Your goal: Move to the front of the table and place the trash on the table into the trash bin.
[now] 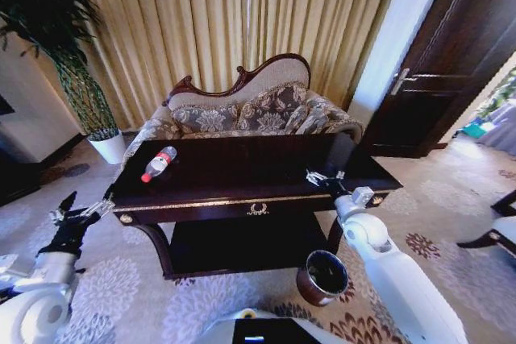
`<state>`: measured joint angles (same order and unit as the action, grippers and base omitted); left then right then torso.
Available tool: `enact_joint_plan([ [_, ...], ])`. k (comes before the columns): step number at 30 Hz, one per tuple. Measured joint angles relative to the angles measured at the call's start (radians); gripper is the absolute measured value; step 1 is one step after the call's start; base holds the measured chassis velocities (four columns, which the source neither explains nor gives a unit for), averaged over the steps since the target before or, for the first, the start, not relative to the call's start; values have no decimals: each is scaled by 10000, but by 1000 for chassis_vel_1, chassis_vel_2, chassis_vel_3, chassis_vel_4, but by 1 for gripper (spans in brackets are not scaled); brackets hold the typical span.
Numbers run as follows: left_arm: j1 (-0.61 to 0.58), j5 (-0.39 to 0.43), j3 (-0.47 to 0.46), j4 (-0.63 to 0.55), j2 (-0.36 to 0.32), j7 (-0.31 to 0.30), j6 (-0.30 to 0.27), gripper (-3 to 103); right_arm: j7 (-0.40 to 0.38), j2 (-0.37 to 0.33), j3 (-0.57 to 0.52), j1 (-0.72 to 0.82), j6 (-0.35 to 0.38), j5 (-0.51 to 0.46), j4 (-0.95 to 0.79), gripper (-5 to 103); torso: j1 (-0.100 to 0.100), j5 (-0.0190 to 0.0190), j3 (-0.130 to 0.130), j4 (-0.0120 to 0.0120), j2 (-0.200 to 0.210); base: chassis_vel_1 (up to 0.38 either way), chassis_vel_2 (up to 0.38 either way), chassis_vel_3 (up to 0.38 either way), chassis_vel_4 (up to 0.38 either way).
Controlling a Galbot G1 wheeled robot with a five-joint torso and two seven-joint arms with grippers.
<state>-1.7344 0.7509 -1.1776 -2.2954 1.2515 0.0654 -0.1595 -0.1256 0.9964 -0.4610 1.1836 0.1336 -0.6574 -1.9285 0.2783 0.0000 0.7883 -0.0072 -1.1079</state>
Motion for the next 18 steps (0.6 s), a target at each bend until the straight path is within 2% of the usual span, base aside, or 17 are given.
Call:
enact_joint_plan([
  [7,21,-5,61,119,12,-5,0,100,0,30,23,-17,-119,12,115,100,4,-1,3,3,1,-137,158,154,-141],
  [14,45,-6,72,209,-47,-1,0,100,-1,56,137,10,-180,22,166,100,-2,-2,-1,0,-1,-21,13,14,-20],
  [18,116,26,91,249,-325,-205,-175,100,-7,83,172,11,-182,110,236,100,-7,-1,-2,2,-5,0,0,0,0],
])
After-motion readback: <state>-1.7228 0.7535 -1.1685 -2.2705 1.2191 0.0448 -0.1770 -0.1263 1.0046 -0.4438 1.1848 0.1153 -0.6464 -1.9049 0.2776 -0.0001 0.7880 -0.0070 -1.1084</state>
